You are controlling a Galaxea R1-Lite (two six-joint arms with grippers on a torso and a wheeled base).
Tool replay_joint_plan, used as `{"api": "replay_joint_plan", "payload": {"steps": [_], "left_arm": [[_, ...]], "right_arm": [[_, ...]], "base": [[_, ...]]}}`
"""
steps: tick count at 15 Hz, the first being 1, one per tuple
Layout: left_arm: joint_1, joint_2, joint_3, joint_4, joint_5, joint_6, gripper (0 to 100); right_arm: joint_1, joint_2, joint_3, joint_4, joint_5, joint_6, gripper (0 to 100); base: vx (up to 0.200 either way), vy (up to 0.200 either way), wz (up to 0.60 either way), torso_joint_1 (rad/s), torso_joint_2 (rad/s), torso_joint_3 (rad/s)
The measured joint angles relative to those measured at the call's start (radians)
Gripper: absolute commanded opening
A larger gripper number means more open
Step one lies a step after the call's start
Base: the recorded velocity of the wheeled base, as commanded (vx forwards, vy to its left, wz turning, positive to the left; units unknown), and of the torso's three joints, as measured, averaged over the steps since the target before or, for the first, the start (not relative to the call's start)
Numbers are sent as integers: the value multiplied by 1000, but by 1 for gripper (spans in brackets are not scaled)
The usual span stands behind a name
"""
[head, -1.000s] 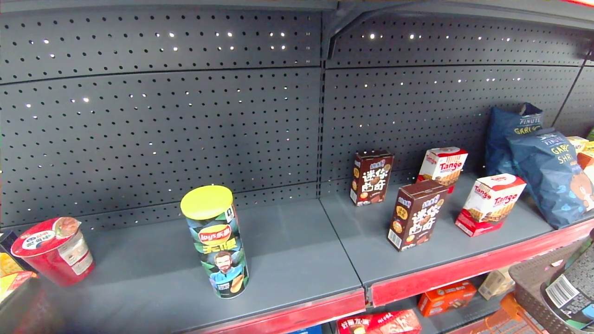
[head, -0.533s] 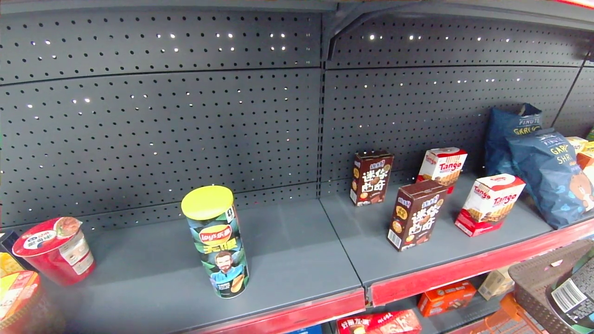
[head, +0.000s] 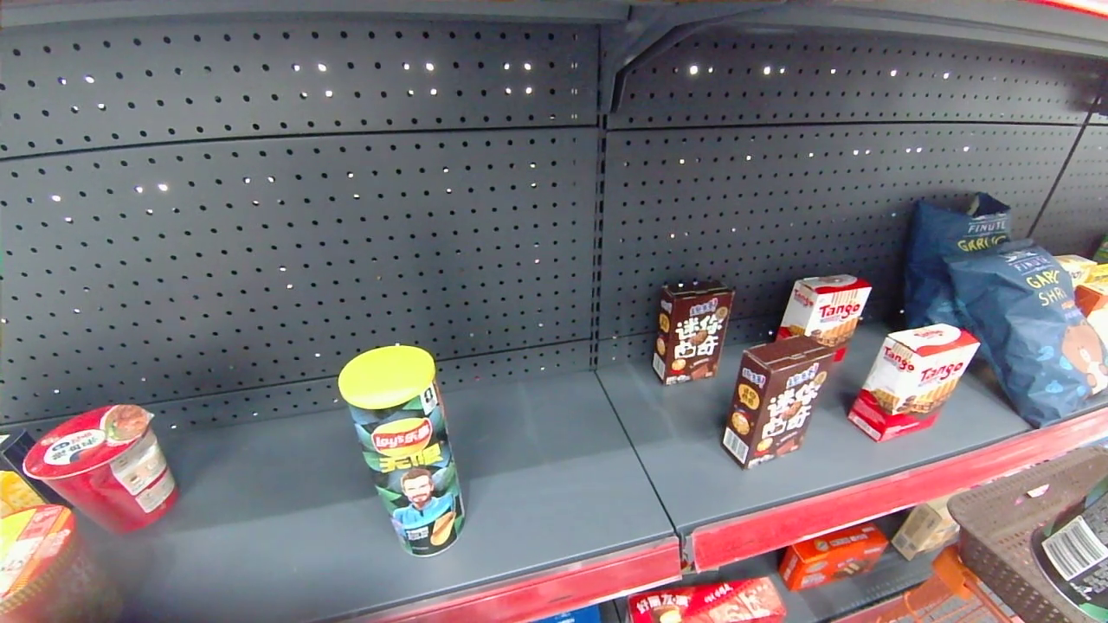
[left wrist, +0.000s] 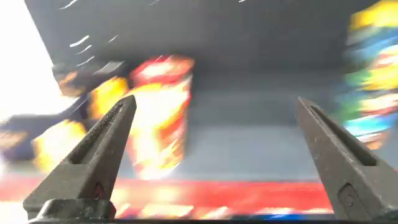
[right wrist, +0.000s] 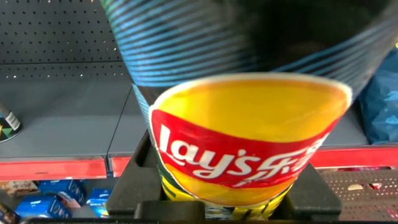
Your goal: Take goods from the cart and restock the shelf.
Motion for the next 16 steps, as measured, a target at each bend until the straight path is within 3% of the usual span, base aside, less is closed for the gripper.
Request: {"api": "replay_joint_plan", "payload": {"steps": [2,3,6,9,13,16], "left_arm": [[0,-1,61,2,160,49,100],[1,-1,80,3,188,51,100],[2,-1,99,71,218,48,100],[1,-1,100,64,226,-9,100],[1,-1,100,63,227,-12,100],[1,-1,100,63,253,-13,100]], "right_arm": [[-10,-6,-2,0,3,1,0],[-11,-7,-4,0,6,0,0],[-12,-8,-3,0,12,1,0],[3,-3,-11,0,28,0,0],[29,14,-49,3,132,-1,0],[50,67,-93,6,154,-7,0]], "base": [[0,0,0,0,0,0],[0,0,0,0,0,0],[0,0,0,0,0,0],[0,0,0,0,0,0],[0,0,0,0,0,0],[0,0,0,0,0,0]]}}
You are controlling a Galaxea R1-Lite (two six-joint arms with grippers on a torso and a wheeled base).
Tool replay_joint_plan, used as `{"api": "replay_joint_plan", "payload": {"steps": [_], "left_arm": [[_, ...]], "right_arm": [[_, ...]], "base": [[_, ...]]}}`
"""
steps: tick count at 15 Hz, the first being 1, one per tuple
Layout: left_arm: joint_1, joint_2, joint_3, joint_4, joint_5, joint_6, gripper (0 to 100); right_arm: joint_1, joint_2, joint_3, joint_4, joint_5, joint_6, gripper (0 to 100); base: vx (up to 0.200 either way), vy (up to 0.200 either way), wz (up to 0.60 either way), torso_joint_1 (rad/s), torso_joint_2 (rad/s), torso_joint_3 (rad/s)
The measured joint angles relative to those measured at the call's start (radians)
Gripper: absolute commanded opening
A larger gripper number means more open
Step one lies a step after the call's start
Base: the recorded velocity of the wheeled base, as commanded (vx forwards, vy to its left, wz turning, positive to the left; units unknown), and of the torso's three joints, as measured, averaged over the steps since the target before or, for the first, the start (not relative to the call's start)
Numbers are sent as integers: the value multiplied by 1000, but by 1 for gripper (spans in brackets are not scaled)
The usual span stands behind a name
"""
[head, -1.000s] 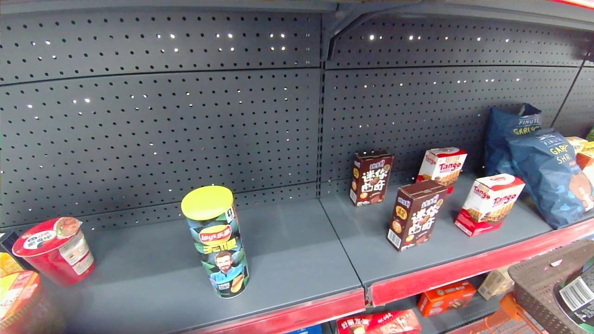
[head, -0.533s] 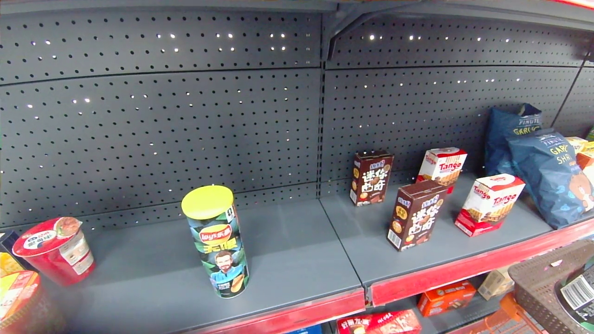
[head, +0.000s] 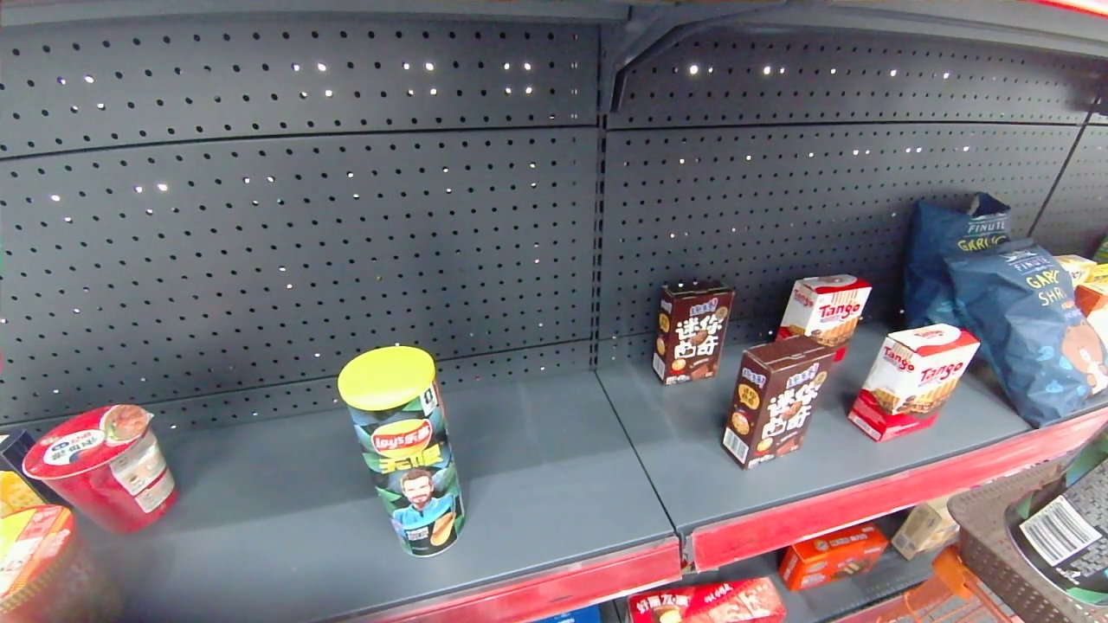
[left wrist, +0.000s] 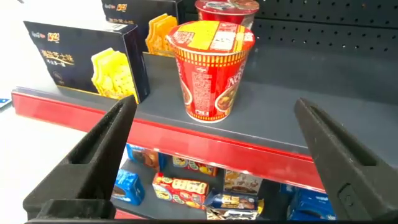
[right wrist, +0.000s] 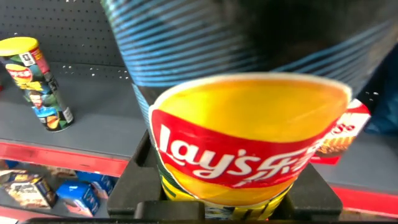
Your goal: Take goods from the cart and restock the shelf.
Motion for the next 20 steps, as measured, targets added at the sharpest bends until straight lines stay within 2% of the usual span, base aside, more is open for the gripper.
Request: {"api": "replay_joint_plan", "payload": {"steps": [3,5,8,9,11,12,16,20], "left_arm": [[0,0,0,0,-11,0,100],[0,0,0,0,-12,1,100],[-6,0,0,-1,-10,0,100],[-24,0,0,0,-10,0,100],[-104,0,0,0,-10,0,100],[-121,0,0,0,-10,0,100],[-140,0,0,-1,-10,0,100],[-141,0,0,-2,-10,0,100]], "right_arm": [[23,50,-36,14,-8,-15,0],[8,77,-52,82,-80,-116,0],[25,96,-62,93,-81,-123,0],[29,100,-67,94,-78,-120,0],[32,104,-81,93,-54,-109,0],[32,108,-90,93,-48,-107,0],[34,132,-120,92,-44,-77,0],[34,144,-119,91,-29,-73,0]], "base": [[0,0,0,0,0,0],[0,0,0,0,0,0],[0,0,0,0,0,0],[0,0,0,0,0,0],[0,0,600,0,0,2],[0,0,600,12,2,2],[0,0,600,1,2,-1],[0,0,0,0,0,0]]}}
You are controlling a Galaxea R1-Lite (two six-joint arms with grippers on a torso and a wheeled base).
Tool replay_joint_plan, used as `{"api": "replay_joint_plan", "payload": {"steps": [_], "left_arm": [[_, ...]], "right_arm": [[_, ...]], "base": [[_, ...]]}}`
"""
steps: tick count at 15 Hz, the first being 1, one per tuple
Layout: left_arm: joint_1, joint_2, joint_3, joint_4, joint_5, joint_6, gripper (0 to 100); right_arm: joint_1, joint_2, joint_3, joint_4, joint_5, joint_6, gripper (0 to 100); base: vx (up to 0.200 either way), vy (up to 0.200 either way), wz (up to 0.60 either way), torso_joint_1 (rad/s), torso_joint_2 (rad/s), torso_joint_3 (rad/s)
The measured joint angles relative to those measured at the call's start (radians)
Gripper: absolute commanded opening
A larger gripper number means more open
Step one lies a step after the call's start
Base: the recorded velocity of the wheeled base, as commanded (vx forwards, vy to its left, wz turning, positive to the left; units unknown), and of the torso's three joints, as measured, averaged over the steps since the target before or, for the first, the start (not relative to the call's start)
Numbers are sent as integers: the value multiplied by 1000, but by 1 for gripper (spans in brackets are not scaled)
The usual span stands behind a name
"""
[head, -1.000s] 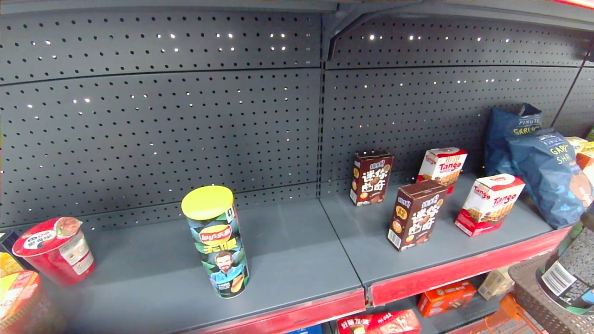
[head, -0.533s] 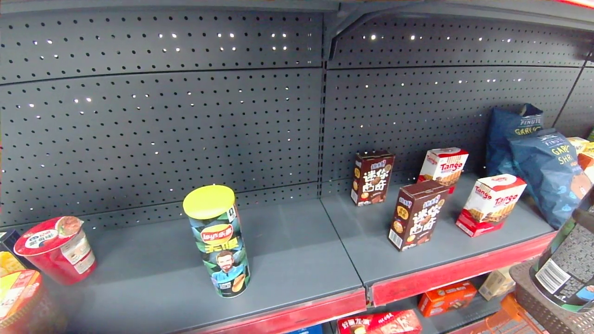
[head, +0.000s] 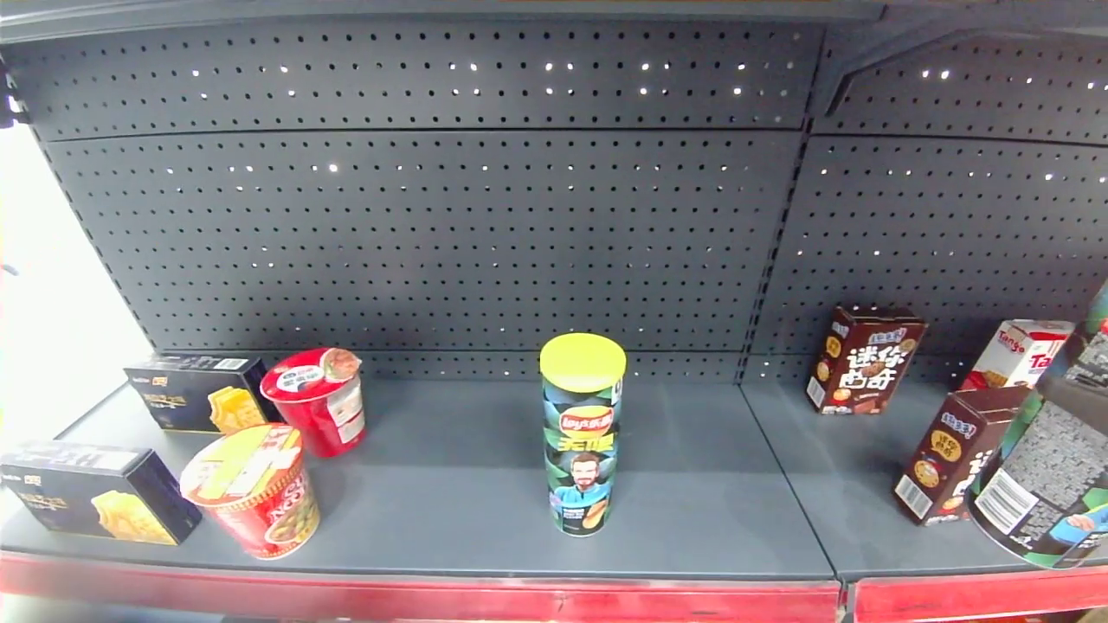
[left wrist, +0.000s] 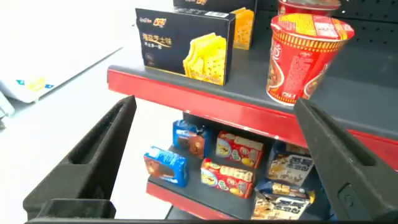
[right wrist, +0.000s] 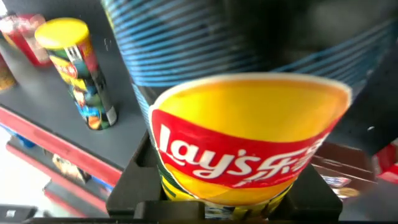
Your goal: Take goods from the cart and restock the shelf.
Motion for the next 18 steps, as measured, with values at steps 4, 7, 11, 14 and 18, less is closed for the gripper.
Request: {"api": "replay_joint_plan", "payload": {"steps": [4,7,11,14,18], "left_arm": [[0,0,0,2,0,0,100],[0,0,0,2,0,0,100],[0,0,0,1,0,0,100],[0,0,0,2,0,0,100],[0,0,0,2,0,0,100]], "right_arm": [[0,10,5,-5,6,4,0],[0,63,4,-48,6,5,0],[50,185,25,-217,48,1,0],[121,306,51,-348,63,-2,0],[198,464,33,-427,72,18,0]], "base": [[0,0,0,0,0,0],[0,0,0,0,0,0],[0,0,0,0,0,0],[0,0,0,0,0,0],[0,0,0,0,0,0]]}}
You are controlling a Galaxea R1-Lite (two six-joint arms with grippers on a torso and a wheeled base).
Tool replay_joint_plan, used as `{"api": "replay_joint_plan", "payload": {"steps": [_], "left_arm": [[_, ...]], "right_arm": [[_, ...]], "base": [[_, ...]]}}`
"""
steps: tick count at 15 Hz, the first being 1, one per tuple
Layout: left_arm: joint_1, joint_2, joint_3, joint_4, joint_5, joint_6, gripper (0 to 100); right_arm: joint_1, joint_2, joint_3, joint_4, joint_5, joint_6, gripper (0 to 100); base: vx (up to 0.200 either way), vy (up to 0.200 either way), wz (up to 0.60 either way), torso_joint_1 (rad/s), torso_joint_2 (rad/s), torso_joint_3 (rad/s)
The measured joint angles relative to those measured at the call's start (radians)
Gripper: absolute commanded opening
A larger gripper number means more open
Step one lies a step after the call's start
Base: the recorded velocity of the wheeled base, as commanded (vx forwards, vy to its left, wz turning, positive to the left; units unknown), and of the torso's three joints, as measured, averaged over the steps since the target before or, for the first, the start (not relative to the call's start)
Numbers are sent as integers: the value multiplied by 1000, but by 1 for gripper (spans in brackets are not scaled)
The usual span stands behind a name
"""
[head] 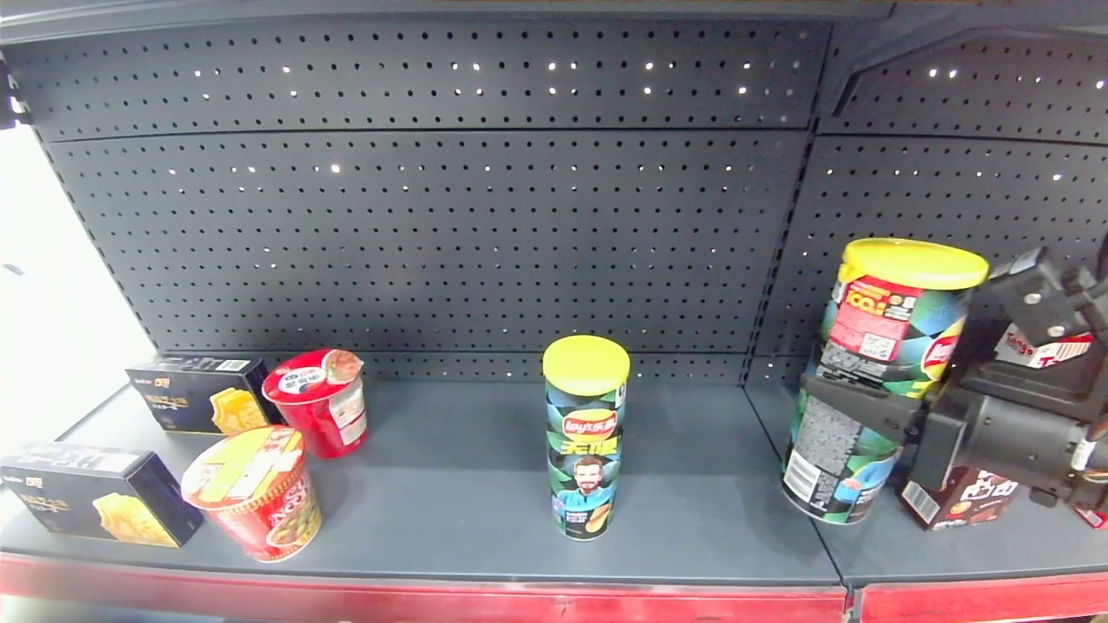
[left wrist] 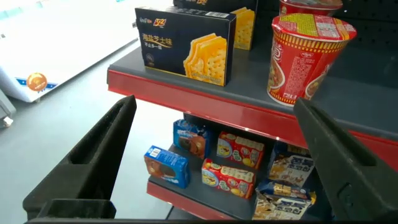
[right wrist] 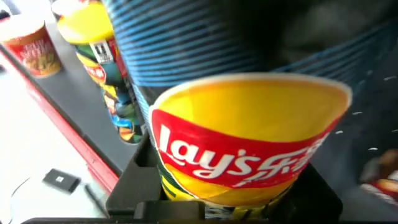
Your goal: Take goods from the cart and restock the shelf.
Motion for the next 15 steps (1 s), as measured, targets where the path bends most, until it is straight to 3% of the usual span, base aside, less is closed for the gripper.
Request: {"api": "replay_joint_plan", "payload": {"steps": [2,5,10,15], "left_arm": [[0,0,0,0,0,0,100],[0,0,0,0,0,0,100],[0,0,0,0,0,0,100],[0,0,0,0,0,0,100]], "right_arm": [[25,78,-24,-30,-19,5,0],[77,212,-117,-50,-193,39,0],[158,454,-400,-54,-369,139,0],[197,666,-625,-79,-496,156,0]], "base": [[0,0,0,0,0,0],[0,0,0,0,0,0],[0,0,0,0,0,0],[0,0,0,0,0,0]]}}
